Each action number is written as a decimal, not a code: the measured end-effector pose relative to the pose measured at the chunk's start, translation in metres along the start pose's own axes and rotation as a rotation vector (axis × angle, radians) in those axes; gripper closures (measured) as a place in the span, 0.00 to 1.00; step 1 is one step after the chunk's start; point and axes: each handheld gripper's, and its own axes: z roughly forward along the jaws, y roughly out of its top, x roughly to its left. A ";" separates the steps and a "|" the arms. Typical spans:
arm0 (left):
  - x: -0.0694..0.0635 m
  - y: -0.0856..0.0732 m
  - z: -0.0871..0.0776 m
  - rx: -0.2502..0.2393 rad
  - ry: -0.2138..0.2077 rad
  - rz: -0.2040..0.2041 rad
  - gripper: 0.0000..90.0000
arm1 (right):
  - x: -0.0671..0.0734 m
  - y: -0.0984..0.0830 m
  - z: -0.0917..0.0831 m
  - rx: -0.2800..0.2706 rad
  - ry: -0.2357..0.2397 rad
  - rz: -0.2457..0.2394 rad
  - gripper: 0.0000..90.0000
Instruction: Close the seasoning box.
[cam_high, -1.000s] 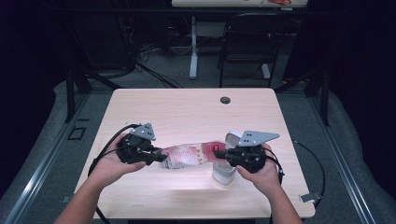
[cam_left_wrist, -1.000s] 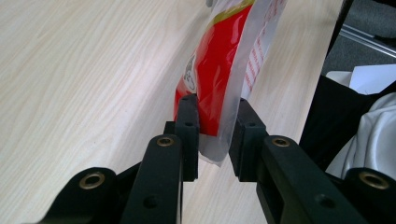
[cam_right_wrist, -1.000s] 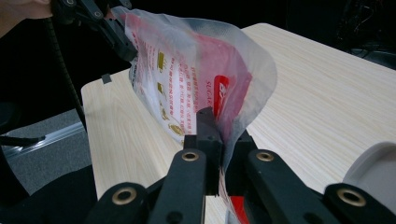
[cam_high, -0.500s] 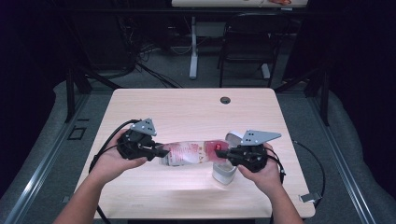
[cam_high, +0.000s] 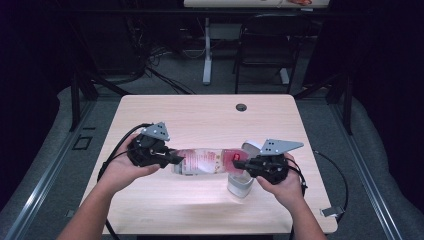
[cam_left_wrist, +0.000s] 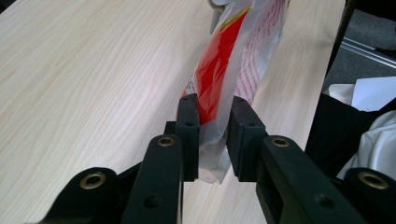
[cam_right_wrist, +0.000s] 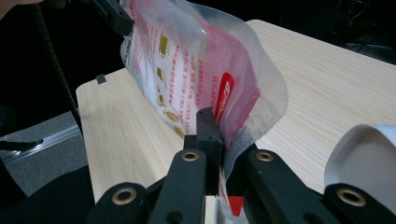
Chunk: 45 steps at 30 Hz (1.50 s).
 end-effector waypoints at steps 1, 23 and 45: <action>0.000 0.000 0.000 0.000 0.000 0.000 0.85 | 0.000 0.000 0.000 0.000 -0.005 0.000 0.98; 0.001 0.014 0.000 -0.028 -0.002 0.009 0.85 | -0.005 -0.007 -0.004 -0.023 -0.014 0.025 0.98; 0.000 0.026 0.002 -0.040 -0.008 0.026 0.86 | -0.010 -0.012 -0.009 -0.024 -0.046 0.032 0.97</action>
